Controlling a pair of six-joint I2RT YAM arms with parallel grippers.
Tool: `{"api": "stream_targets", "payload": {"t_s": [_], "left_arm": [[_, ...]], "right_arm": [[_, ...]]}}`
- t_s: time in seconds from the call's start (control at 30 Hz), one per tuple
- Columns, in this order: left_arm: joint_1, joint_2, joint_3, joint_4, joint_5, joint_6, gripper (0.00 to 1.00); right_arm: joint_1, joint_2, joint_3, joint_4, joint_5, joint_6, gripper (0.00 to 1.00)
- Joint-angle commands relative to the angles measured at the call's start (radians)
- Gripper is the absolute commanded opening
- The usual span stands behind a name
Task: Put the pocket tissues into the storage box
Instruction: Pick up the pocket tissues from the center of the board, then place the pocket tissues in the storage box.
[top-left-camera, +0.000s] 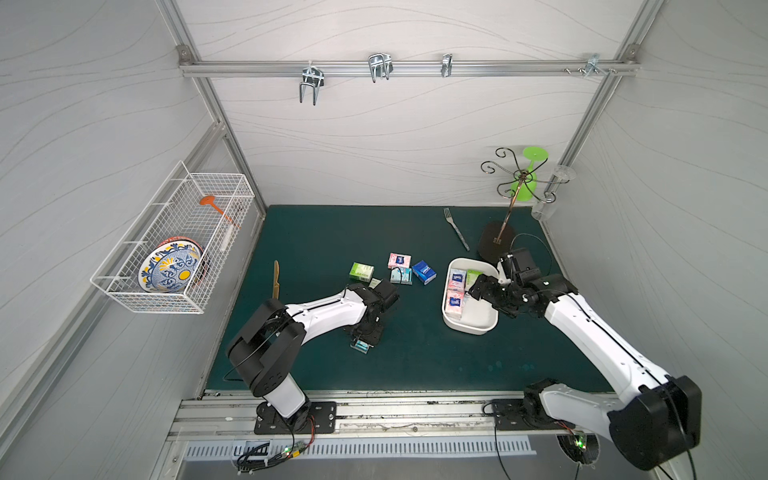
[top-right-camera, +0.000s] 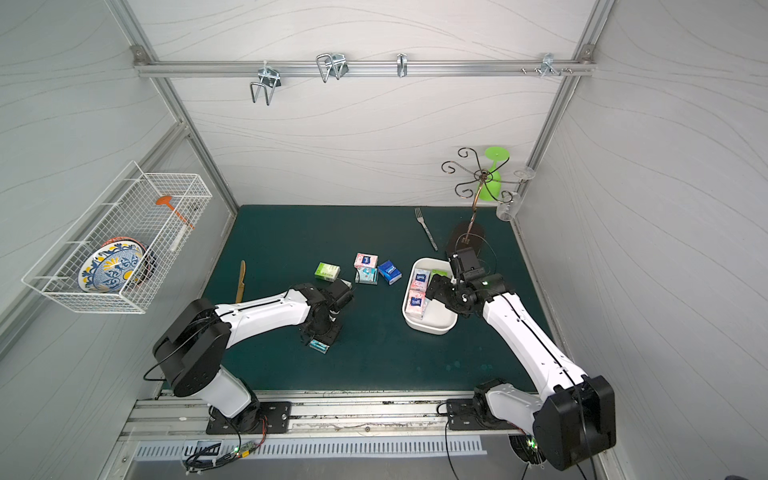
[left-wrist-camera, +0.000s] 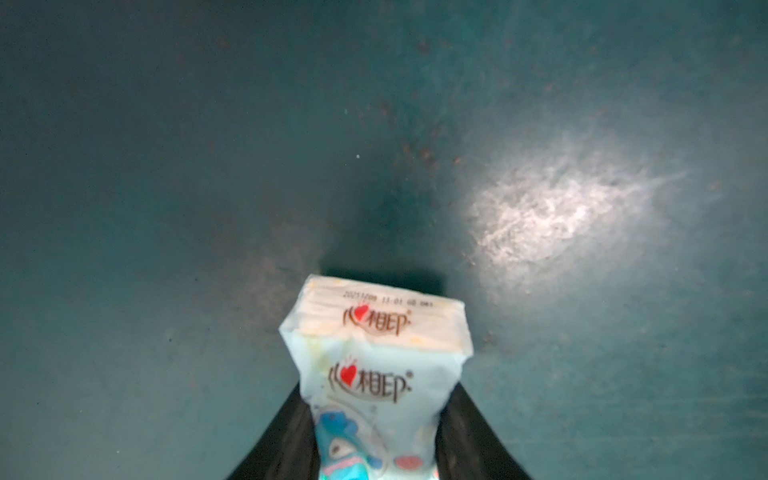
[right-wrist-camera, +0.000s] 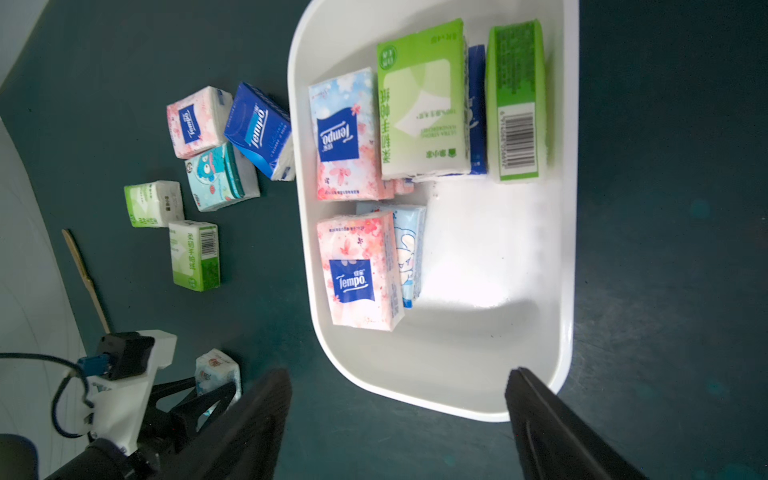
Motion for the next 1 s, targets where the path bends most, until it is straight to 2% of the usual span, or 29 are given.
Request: {"api": "stream_targets", "payload": {"t_s": [0.0,0.3,0.53,0.73,0.97], "left_arm": [[-0.004,-0.045,0.074,-0.031,0.035,-0.061,0.44],[-0.026,-0.091,0.291,-0.075,0.111,-0.113,0.44],[-0.079,-0.035,0.408,0.01,0.256,-0.205,0.43],[-0.174,0.126,0.556,0.072,0.307,-0.256,0.43],[-0.248,0.388,0.839,0.068,0.283,-0.325,0.43]], "right_arm": [[-0.014,-0.009,-0.007,-0.012,-0.008,-0.032,0.88],[-0.13,-0.037,-0.035,-0.016,-0.032,-0.067,0.88],[-0.231,-0.07,-0.072,-0.024,-0.053,-0.075,0.89],[-0.27,-0.104,-0.064,-0.033,-0.056,-0.073,0.89],[-0.361,-0.115,-0.039,-0.07,-0.058,-0.122,0.89]]}}
